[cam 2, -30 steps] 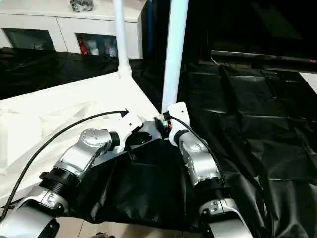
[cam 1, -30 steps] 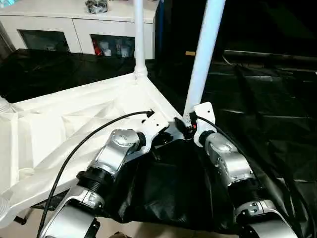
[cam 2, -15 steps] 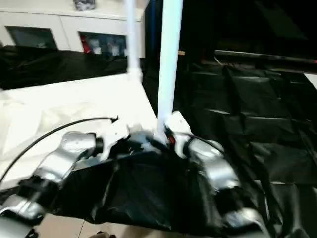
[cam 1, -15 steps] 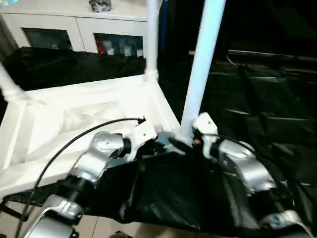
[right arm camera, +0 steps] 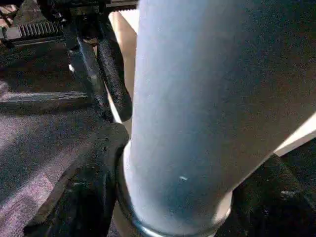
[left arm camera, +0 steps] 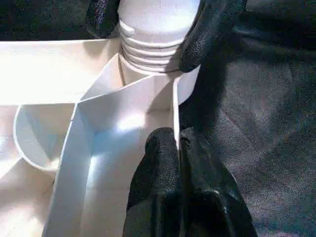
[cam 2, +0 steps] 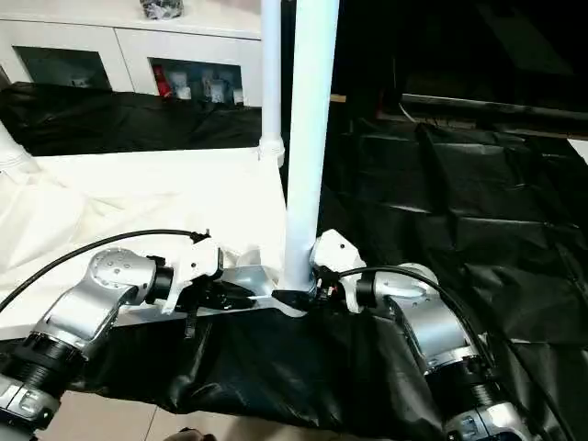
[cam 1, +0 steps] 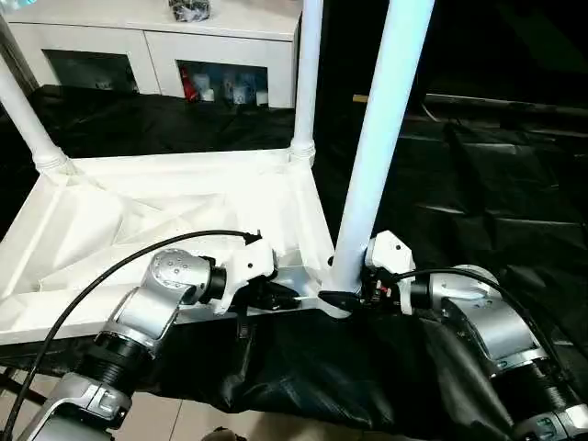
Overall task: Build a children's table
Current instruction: Rotate leg to tighten
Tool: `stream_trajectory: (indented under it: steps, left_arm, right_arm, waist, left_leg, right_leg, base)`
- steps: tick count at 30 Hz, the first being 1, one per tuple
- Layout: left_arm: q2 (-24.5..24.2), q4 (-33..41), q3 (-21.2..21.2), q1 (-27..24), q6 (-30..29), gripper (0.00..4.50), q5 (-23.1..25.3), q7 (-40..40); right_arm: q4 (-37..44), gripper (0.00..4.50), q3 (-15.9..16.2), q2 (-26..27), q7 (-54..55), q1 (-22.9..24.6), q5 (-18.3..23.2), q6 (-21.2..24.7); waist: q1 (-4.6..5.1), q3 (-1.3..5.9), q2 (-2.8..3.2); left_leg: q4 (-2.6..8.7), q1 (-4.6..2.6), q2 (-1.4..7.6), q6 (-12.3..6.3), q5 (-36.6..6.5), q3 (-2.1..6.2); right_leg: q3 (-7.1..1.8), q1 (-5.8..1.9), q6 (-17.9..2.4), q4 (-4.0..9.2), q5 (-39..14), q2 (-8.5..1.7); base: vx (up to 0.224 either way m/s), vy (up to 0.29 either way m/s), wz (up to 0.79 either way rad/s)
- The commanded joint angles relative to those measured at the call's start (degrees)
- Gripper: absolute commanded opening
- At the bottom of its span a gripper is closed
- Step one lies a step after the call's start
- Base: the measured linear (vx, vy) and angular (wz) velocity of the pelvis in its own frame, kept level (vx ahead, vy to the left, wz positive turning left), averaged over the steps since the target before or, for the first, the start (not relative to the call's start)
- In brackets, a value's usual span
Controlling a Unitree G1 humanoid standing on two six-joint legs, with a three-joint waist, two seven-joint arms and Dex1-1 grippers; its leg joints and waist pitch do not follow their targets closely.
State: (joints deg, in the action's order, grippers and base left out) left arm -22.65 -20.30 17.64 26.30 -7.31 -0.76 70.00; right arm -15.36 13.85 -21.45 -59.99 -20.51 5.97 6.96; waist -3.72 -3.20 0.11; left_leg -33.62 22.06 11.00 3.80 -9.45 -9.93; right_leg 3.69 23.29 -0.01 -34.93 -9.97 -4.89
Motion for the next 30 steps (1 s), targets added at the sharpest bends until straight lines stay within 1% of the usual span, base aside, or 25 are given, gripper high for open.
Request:
stream_trajectory:
  steps: [1,3,4,5,6,7,9,10,12,13,14,15,16,17,18,19,20,22,23,24,25,26,28,29,30]
  left_arm:
    - [2.06,3.16,0.16,0.73,1.47,0.00,-1.91,-1.19]
    - [3.65,1.96,-0.53,1.37,1.13,0.00,-0.94,-4.42]
    - [4.86,0.79,-0.94,2.16,0.48,0.00,0.08,-7.31]
    - [7.03,-1.44,-1.57,3.73,-0.53,0.00,1.47,-12.20]
    - [7.03,-1.44,-1.57,3.73,-0.53,0.00,1.47,-12.20]
    - [8.08,-2.51,-1.87,4.52,-1.23,0.00,2.03,-14.58]
    - [10.08,-4.66,-1.99,6.11,-3.04,0.00,3.24,-18.76]
    - [12.15,-7.03,-2.18,7.63,-4.26,0.00,4.21,-22.81]
    - [13.49,-8.39,-2.49,8.52,-5.03,0.00,4.39,-25.00]
    - [15.42,-10.40,-2.84,9.83,-5.59,0.00,4.69,-27.93]
    - [16.14,-11.13,-2.94,10.28,-5.62,0.00,4.82,-28.69]
    - [16.85,-11.83,-3.07,10.69,-5.57,0.00,5.03,-29.30]
    - [17.55,-12.53,-3.17,11.08,-5.26,0.00,5.20,-29.74]
    - [18.13,-13.22,-3.19,11.44,-4.94,0.00,5.32,-30.14]
    - [18.13,-13.22,-3.19,11.44,-4.94,0.00,5.32,-30.14]
    - [18.34,-13.42,-2.84,11.60,-3.99,0.00,5.29,-29.43]
    - [18.31,-13.47,-2.63,11.66,-3.59,0.00,5.26,-29.13]
    - [17.73,-12.71,-2.34,11.34,-2.98,0.00,4.73,-27.73]
    - [17.54,-12.54,-2.27,11.24,-2.65,0.00,4.59,-27.30]
    - [16.89,-11.80,-2.06,10.78,-1.98,0.00,4.25,-25.80]
    - [16.23,-11.06,-1.90,10.28,-1.38,0.00,4.06,-24.54]
    - [15.91,-10.82,-1.86,10.06,-0.80,0.00,3.97,-23.84]
    - [15.55,-10.56,-1.93,9.77,-0.19,0.00,3.75,-22.73]
    - [15.22,-10.14,-1.93,9.47,-0.07,0.00,3.54,-21.83]
    - [14.52,-9.26,-1.81,8.87,0.21,0.00,3.05,-20.16]
  right_arm:
    - [1.75,2.69,2.61,1.39,-1.19,0.40,0.88,0.45]
    - [-0.03,2.69,1.34,3.45,3.06,-0.03,-0.05,1.29]
    - [-1.89,2.69,0.47,4.91,7.02,-0.72,-1.29,1.99]
    - [-5.67,2.69,-1.08,7.67,14.61,-2.18,-3.33,2.99]
    - [-5.67,2.69,-1.08,7.67,14.61,-2.18,-3.33,2.99]
    - [-7.38,2.69,-1.75,8.94,18.16,-2.82,-4.20,3.07]
    - [-10.55,2.68,-3.21,11.69,24.96,-4.06,-5.03,3.37]
    - [-12.88,2.68,-4.57,14.50,30.03,-4.91,-4.78,4.03]
    - [-14.21,2.68,-5.14,16.03,32.72,-5.43,-4.76,4.35]
    - [-16.42,2.68,-6.02,18.22,36.98,-6.49,-4.92,4.73]
    - [-17.32,2.68,-6.37,19.10,38.36,-6.96,-5.04,4.74]
    - [-18.19,2.68,-6.69,19.99,39.47,-7.43,-5.34,4.57]
    - [-18.93,2.68,-6.74,20.82,39.88,-7.86,-5.70,3.93]
    - [-19.66,2.68,-6.55,21.46,40.01,-8.28,-6.13,3.01]
    - [-19.66,3.03,-6.55,21.46,40.01,-8.28,-6.13,3.01]
    - [-19.61,3.24,-6.85,22.04,38.05,-8.59,-4.95,2.62]
    - [-19.63,3.38,-7.19,22.23,37.47,-8.73,-4.26,2.58]
    - [-18.76,3.47,-7.33,21.73,35.46,-8.63,-3.16,3.06]
    - [-18.58,3.47,-7.13,21.45,35.11,-8.58,-3.29,2.96]
    - [-17.91,3.73,-6.34,20.48,34.09,-8.36,-4.06,2.32]
    - [-16.92,3.82,-5.39,19.29,32.43,-7.96,-4.69,1.59]
    - [-16.44,3.86,-4.85,18.57,31.29,-7.74,-5.01,1.06]
    - [-15.79,3.86,-4.29,17.68,29.17,-7.40,-5.00,0.56]
    - [-15.03,3.86,-3.98,17.06,27.34,-7.00,-4.68,0.38]
    - [-13.57,3.86,-3.29,15.81,24.35,-6.27,-4.18,0.10]
  waist:
    - [-0.02,3.59,-0.62]
    - [0.02,3.58,-0.71]
    - [0.13,3.58,-0.76]
    - [0.38,3.48,-0.71]
    - [0.56,3.46,-0.74]
    - [0.57,3.51,-0.73]
    - [0.73,3.51,-0.64]
    - [0.82,3.55,-0.55]
    - [0.78,3.62,-0.56]
    - [0.85,3.67,-0.44]
    - [0.79,3.83,-0.36]
    - [0.86,3.79,-0.42]
    - [0.79,3.89,-0.47]
    - [0.63,3.92,-0.35]
    - [0.63,3.92,-0.35]
    - [0.62,3.93,-0.41]
    - [0.55,3.90,-0.33]
    - [0.54,3.84,-0.28]
    - [0.53,3.86,-0.19]
    - [0.57,3.84,-0.23]
    - [0.51,3.86,-0.26]
    - [0.55,3.84,-0.15]
    - [0.57,3.85,-0.13]
    - [0.47,3.90,-0.28]
    - [0.40,3.87,-0.27]
  left_leg:
    - [4.22,-0.97,2.12,-2.03,-16.29,0.38]
    - [4.24,-0.87,2.10,-1.97,-15.87,0.39]
    - [4.20,-0.87,2.08,-1.67,-15.60,0.34]
    - [4.22,-0.86,1.87,-1.07,-15.60,0.34]
    - [4.19,-0.88,1.76,-0.65,-16.07,0.34]
    - [4.15,-1.06,1.72,-0.06,-16.89,0.45]
    - [4.19,-1.13,1.70,0.30,-17.40,0.54]
    - [4.19,-1.09,1.67,0.39,-17.12,0.52]
    - [4.15,-1.19,1.63,0.34,-17.16,0.51]
    - [4.17,-1.01,1.60,0.29,-16.59,0.48]
    - [4.09,-1.12,1.58,0.31,-16.20,0.46]
    - [4.10,-1.02,1.58,0.27,-16.01,0.45]
    - [4.09,-0.91,1.52,0.04,-15.60,0.45]
    - [4.02,-0.98,1.59,-0.33,-15.29,0.41]
    - [4.02,-0.98,1.59,-0.33,-15.29,0.41]
    - [4.03,-0.84,1.56,-0.87,-14.87,0.36]
    - [4.02,-0.90,1.58,-1.18,-15.02,0.36]
    - [4.11,-0.90,1.66,-1.40,-15.66,0.40]
    - [4.11,-0.96,1.68,-1.36,-15.90,0.42]
    - [4.17,-0.97,1.71,-1.25,-16.16,0.44]
    - [4.17,-0.93,1.70,-1.20,-16.15,0.45]
    - [4.17,-0.88,1.71,-1.19,-16.17,0.46]
    - [4.15,-0.82,1.70,-1.32,-15.93,0.43]
    - [4.05,-0.88,1.66,-1.57,-15.71,0.36]
    - [4.08,-0.84,1.76,-1.83,-15.23,0.38]
  right_leg:
    - [-2.53,-2.37,-10.72,4.79,-18.92,-3.20]
    - [-2.53,-2.41,-10.63,4.77,-18.83,-3.17]
    - [-2.54,-2.32,-10.60,4.73,-18.89,-3.15]
    - [-2.48,-2.21,-10.39,4.89,-20.05,-3.06]
    - [-2.42,-2.16,-10.23,4.94,-21.17,-3.11]
    - [-2.32,-2.14,-9.59,5.15,-23.53,-3.23]
    - [-2.39,-2.05,-8.60,5.52,-24.74,-3.28]
    - [-2.43,-1.99,-8.57,5.43,-23.86,-3.20]
    - [-2.40,-1.96,-8.59,5.49,-23.52,-3.16]
    - [-2.40,-2.14,-8.96,5.39,-21.73,-3.09]
    - [-2.43,-2.14,-9.31,5.25,-20.24,-3.08]
    - [-2.42,-2.17,-9.46,5.19,-19.63,-3.06]
    - [-2.37,-2.42,-9.55,5.11,-18.72,-3.08]
    - [-2.41,-2.41,-9.74,5.05,-17.58,-3.12]
    - [-2.41,-2.41,-9.74,5.05,-17.58,-3.12]
    - [-2.39,-2.60,-10.05,4.97,-16.38,-3.11]
    - [-2.41,-2.57,-10.09,5.00,-16.50,-3.13]
    - [-2.35,-2.58,-10.05,5.08,-17.21,-3.09]
    - [-2.34,-2.56,-10.05,5.07,-17.45,-3.11]
    - [-2.34,-2.53,-10.02,5.11,-17.79,-3.10]
    - [-2.34,-2.60,-9.95,5.12,-17.80,-3.11]
    - [-2.33,-2.63,-10.03,5.10,-17.34,-3.08]
    - [-2.38,-2.66,-10.24,4.99,-16.90,-3.13]
    - [-2.36,-2.73,-10.23,5.09,-16.85,-3.11]
    - [-2.38,-2.81,-10.43,4.99,-16.25,-3.15]
  base:
    - [0.000,0.000,0.00]
    - [0.000,0.000,0.00]
    - [0.000,0.000,0.00]
    - [0.000,0.000,0.00]
    - [0.000,0.000,0.00]
    - [0.000,0.000,0.00]
    - [0.000,0.000,0.00]
    - [0.000,0.000,0.00]
    - [0.000,0.000,0.00]
    - [0.000,0.000,0.00]
    - [0.000,0.000,0.00]
    - [0.000,0.000,0.00]
    - [0.000,0.000,0.00]
    - [0.000,0.000,0.00]
    - [0.000,0.000,0.00]
    - [0.000,0.000,0.00]
    - [0.000,0.000,0.00]
    - [0.000,0.000,0.00]
    - [0.000,0.000,0.00]
    - [0.000,0.000,0.00]
    - [0.000,0.000,0.00]
    - [0.000,0.000,0.00]
    - [0.000,0.000,0.00]
    - [0.000,0.000,0.00]
    - [0.000,0.000,0.00]
